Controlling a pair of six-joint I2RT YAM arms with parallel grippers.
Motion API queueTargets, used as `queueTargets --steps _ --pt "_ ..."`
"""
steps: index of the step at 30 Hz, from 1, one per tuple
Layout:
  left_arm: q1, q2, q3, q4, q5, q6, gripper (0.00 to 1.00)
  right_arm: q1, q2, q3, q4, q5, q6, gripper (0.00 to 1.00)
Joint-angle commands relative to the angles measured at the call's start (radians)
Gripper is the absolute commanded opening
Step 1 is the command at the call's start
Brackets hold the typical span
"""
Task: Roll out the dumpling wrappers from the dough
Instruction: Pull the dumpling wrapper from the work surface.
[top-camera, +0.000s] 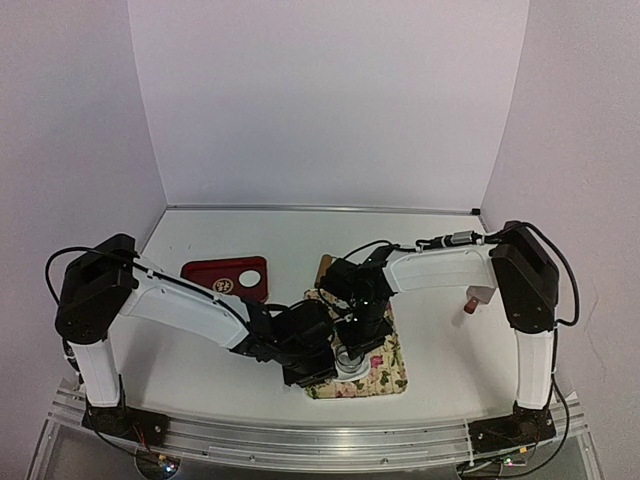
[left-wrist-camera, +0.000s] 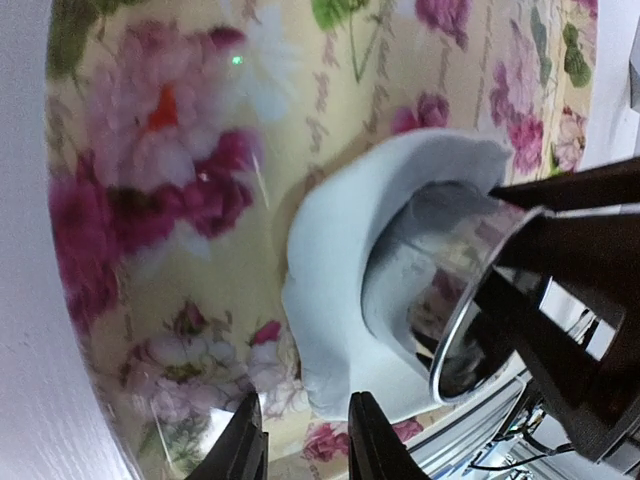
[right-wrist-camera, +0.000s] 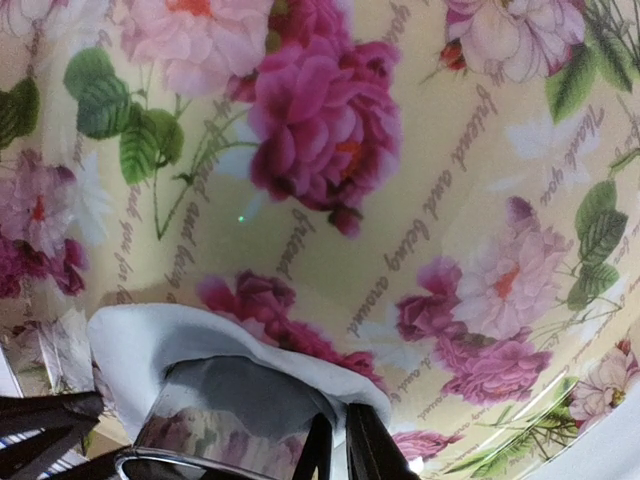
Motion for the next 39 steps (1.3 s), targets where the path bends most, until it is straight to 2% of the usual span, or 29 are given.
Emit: queueTargets --steps 1,5,10,14,18,23,32,35,39 --pt "-0.066 -0.061 -0.04 0.01 -0.143 -0.085 0.28 0.003 0.03 0.005 -0.026 0.012 0.009 0.0" --pt "-0.119 -0.044 -0.028 0.087 -0.217 0.021 0.33 0.004 0.03 0.0 -0.026 0.011 0.006 0.0" --pt "-0.188 0.042 0.154 0.013 -0.342 0.286 0.4 0.004 0.03 0.001 -0.026 0.003 0.002 0.0" --pt "-0.197 0.097 0.247 -0.061 -0.404 0.363 0.43 0.004 0.031 0.004 -0.026 -0.002 -0.002 0.0" --pt "-0.198 0.147 0.323 -0.156 -0.418 0.353 0.43 0.004 0.024 0.002 -0.026 0.0 -0.007 0.0" --pt "-0.211 0.169 0.345 -0.209 -0.426 0.319 0.47 0.004 0.027 0.003 -0.026 -0.003 -0.014 0.0" --pt "-0.215 0.215 0.373 -0.266 -0.541 0.304 0.53 0.004 0.031 0.01 -0.026 -0.023 -0.014 0.0" --pt "-0.219 0.237 0.385 -0.313 -0.575 0.252 0.54 0.004 0.03 0.006 -0.026 -0.028 -0.012 0.0" --pt "-0.235 0.21 0.307 -0.312 -0.63 0.164 0.53 0.004 0.031 0.002 -0.026 -0.034 -0.011 0.0"
